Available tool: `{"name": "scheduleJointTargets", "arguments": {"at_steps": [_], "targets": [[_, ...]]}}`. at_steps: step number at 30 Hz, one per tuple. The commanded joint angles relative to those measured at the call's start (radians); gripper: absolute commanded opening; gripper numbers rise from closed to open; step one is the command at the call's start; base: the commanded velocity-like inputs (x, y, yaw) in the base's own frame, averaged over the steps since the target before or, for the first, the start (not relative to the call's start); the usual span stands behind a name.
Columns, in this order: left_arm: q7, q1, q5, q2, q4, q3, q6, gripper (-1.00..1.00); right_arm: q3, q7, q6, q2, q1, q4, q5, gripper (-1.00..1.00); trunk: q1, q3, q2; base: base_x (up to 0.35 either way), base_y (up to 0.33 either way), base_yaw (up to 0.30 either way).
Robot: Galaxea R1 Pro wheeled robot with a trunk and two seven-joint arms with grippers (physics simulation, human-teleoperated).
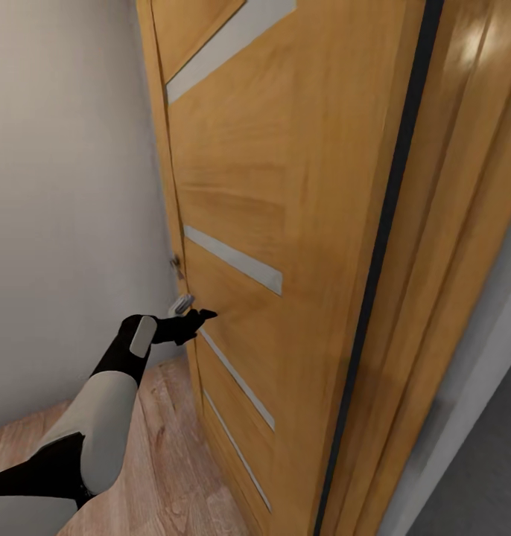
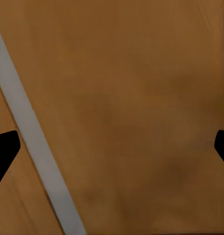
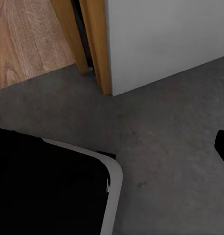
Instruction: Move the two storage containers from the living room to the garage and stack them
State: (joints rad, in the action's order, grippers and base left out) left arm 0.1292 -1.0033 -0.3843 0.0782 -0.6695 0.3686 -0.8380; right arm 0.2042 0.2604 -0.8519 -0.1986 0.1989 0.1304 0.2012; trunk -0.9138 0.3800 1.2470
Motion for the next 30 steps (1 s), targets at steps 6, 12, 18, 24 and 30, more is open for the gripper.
{"name": "scheduleJointTargets", "arguments": {"at_steps": [6, 12, 18, 24, 30], "targets": [[0.0, 0.0, -0.042, 0.015, -0.069, 0.003, -0.005, 1.0, -0.001, 0.0, 0.002, -0.001, 0.0, 0.0, 0.0, 1.0, 0.0, 0.0, 0.0, 0.0, 0.0, 0.0], [-0.003, 0.003, -0.047, -0.088, -0.213, 0.016, -0.029, 1.0, -0.002, -0.001, 0.003, -0.001, 0.0, 0.0, 0.0, 1.0, 0.0, 0.0, 0.0, 0.0, 0.0, 0.0], [-0.002, 0.018, -0.043, -0.132, -0.326, 0.121, -0.09, 1.0, -0.002, 0.0, 0.002, -0.001, 0.001, 0.0, 0.0, 1.0, 0.0, 0.0, 0.0, 0.0, 0.0, 0.0], [-0.003, 0.104, -0.038, -0.147, -0.384, 0.167, -0.117, 1.0, -0.003, -0.002, 0.002, -0.001, 0.0, 0.0, 0.0, 1.0, 0.0, 0.0, 0.0, 0.0, 0.0, 0.0], [-0.003, 0.217, -0.037, -0.125, -0.521, 0.17, -0.119, 1.0, -0.004, -0.004, 0.003, -0.003, 0.0, 0.003, 0.0, 1.0, 0.0, 0.0, 0.0, -0.034, 0.0, 0.0]]}}
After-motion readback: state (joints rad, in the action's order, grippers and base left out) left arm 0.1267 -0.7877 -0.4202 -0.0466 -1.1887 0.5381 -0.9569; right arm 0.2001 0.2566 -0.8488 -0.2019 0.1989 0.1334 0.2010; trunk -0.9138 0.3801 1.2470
